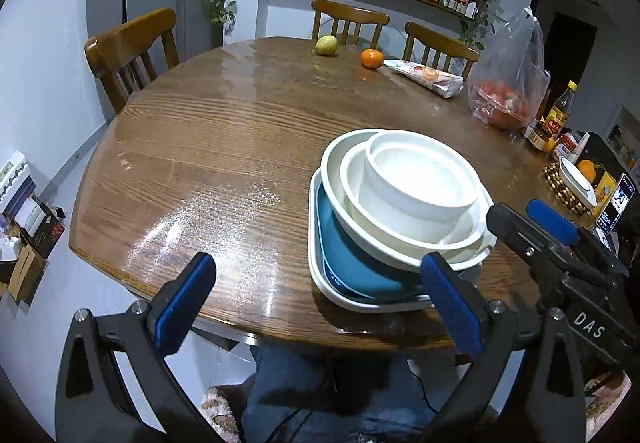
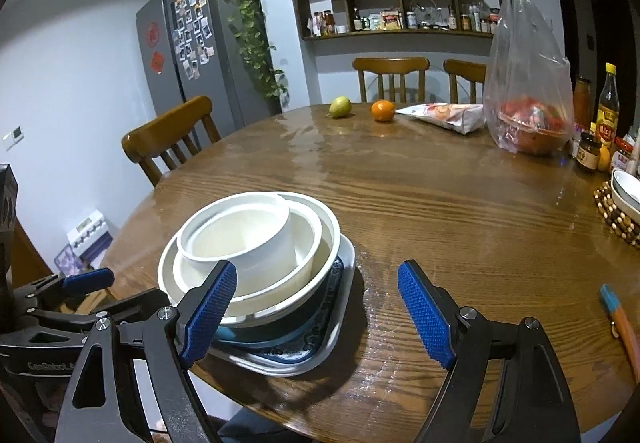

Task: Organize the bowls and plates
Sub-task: 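Open both tools and pull them back from the dish stack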

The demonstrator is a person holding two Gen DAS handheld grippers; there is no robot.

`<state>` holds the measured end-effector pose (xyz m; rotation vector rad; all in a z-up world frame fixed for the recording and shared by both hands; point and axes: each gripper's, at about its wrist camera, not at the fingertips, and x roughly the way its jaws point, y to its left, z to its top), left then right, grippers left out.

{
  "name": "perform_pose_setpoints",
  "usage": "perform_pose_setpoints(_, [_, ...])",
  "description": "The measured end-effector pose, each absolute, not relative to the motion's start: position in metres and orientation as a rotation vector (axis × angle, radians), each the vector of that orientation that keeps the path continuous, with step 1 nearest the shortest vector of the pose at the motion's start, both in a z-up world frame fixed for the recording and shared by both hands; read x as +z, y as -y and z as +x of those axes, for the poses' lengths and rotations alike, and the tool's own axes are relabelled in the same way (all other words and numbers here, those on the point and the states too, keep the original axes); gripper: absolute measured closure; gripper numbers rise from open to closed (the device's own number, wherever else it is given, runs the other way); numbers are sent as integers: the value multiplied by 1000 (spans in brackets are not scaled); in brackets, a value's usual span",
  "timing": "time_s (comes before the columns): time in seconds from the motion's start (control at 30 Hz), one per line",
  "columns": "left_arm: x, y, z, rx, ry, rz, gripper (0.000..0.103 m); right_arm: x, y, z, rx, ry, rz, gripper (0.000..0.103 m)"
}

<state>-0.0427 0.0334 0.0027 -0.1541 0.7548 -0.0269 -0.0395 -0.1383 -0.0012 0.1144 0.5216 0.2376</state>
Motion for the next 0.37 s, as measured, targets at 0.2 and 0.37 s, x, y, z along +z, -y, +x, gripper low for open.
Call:
perform_pose_setpoints(0.2, [6,-34,-46,-39,-727,-158,1,-1,137,-40,242,-522,118,19])
perform_pose_setpoints(0.37, [9,-36,-47,-50,-712,-165,1,0,135,-40,254,-514,118,19])
